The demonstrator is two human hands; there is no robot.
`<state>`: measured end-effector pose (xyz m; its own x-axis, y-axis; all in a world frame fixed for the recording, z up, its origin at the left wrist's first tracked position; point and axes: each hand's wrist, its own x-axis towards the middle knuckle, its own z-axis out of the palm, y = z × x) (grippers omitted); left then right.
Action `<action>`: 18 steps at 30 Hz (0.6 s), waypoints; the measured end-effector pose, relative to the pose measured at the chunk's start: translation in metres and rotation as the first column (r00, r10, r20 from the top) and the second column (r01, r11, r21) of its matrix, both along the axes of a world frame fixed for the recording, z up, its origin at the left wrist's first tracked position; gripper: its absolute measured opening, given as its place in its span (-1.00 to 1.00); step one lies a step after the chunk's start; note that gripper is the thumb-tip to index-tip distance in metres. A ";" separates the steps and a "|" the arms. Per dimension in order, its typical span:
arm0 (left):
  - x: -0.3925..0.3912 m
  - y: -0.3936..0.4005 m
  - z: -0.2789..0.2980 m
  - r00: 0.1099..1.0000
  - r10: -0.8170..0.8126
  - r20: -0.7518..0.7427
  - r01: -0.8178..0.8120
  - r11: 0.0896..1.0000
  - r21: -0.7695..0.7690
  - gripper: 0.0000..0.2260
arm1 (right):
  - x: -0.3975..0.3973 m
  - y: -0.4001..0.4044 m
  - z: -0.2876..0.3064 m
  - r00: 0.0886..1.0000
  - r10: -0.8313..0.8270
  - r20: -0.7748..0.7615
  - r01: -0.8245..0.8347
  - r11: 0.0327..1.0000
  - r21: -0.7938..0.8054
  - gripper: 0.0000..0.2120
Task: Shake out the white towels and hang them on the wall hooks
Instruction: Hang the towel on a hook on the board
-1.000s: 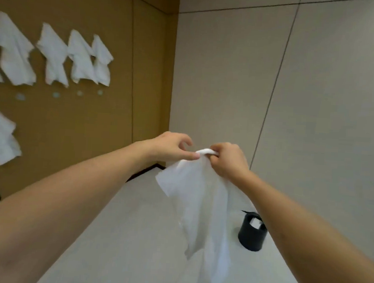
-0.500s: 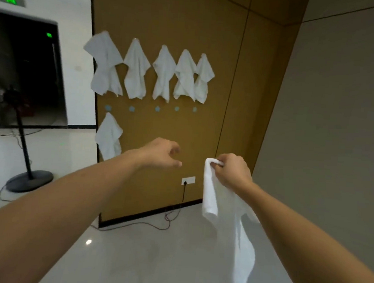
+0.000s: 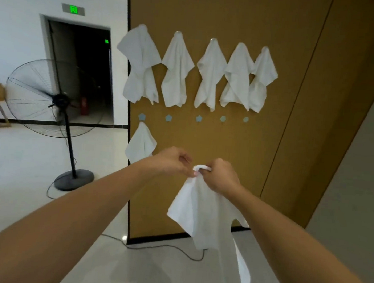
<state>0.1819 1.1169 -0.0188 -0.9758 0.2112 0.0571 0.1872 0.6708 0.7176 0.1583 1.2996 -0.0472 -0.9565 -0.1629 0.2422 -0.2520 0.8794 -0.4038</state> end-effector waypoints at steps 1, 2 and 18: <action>-0.016 0.001 -0.004 1.000 0.009 -0.020 -0.010 0.997 -0.070 -0.56 | -0.021 -0.006 -0.003 0.999 0.031 0.008 -0.031 0.999 -0.013 -0.75; -0.034 0.003 -0.009 0.998 0.015 -0.053 -0.022 0.989 -0.145 -0.62 | -0.043 -0.011 -0.006 0.998 0.066 0.018 -0.065 0.997 -0.042 -0.73; -0.282 -0.015 -0.043 0.875 0.416 -0.247 -0.463 0.869 -0.174 -0.91 | -0.332 -0.039 -0.033 0.866 0.477 0.150 -0.400 0.840 -0.366 -0.59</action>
